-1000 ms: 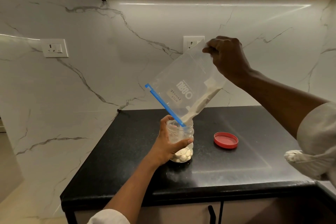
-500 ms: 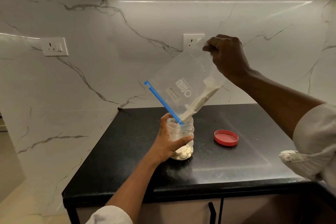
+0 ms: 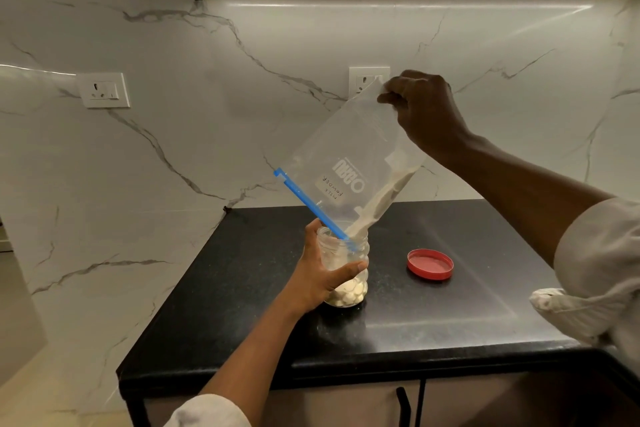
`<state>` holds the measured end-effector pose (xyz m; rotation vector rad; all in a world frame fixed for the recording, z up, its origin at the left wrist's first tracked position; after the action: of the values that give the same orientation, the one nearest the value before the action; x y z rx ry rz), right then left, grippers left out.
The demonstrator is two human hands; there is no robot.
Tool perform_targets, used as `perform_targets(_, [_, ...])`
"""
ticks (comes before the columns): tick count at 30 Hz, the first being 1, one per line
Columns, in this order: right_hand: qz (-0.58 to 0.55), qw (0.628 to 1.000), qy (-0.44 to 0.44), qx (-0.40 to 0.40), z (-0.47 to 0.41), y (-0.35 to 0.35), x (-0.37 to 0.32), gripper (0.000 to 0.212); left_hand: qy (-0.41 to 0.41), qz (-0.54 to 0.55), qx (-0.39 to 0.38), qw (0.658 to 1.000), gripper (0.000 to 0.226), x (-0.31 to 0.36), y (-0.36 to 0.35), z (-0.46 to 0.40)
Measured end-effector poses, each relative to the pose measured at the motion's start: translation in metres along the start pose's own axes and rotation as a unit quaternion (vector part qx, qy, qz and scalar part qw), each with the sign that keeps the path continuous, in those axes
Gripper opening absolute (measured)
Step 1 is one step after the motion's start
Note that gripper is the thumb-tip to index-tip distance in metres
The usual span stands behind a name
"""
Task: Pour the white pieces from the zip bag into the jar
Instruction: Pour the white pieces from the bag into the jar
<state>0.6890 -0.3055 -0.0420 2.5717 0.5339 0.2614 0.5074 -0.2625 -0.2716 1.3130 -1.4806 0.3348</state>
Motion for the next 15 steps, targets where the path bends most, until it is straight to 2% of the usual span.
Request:
perform_targets(4, [-0.006,1.0,0.001,0.024,-0.0041,0.0034,-0.0018,0.015,0.009,0.007,0.0,1.0,0.089,0.0011,-0.0001,-0.0007])
perform_targets(7, [0.004,1.0,0.011,0.001,-0.006,0.0029,-0.004,0.015,0.005,0.005,0.001,1.0,0.09,0.0022,0.0002,0.0006])
perform_targets(11, [-0.003,1.0,0.005,0.023,-0.0082,0.0039,-0.0028,0.013,0.009,0.013,0.001,1.0,0.089,0.0012,0.0001,-0.0003])
perform_targets(15, [0.006,1.0,0.021,0.001,-0.006,0.0026,-0.005,0.013,0.003,0.005,0.001,1.0,0.09,0.0009,-0.0004,-0.0005])
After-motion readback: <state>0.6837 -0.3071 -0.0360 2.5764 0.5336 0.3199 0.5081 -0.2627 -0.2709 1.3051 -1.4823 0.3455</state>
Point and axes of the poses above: each hand's wrist, its own z-axis away from the middle knuckle, its own y-axis out of the back of the hand, x = y × z, the point moved 1 cm from there along -z, towards the middle knuckle, and after that the axes turned 8 degrees about -x, right-handed, at the moved point
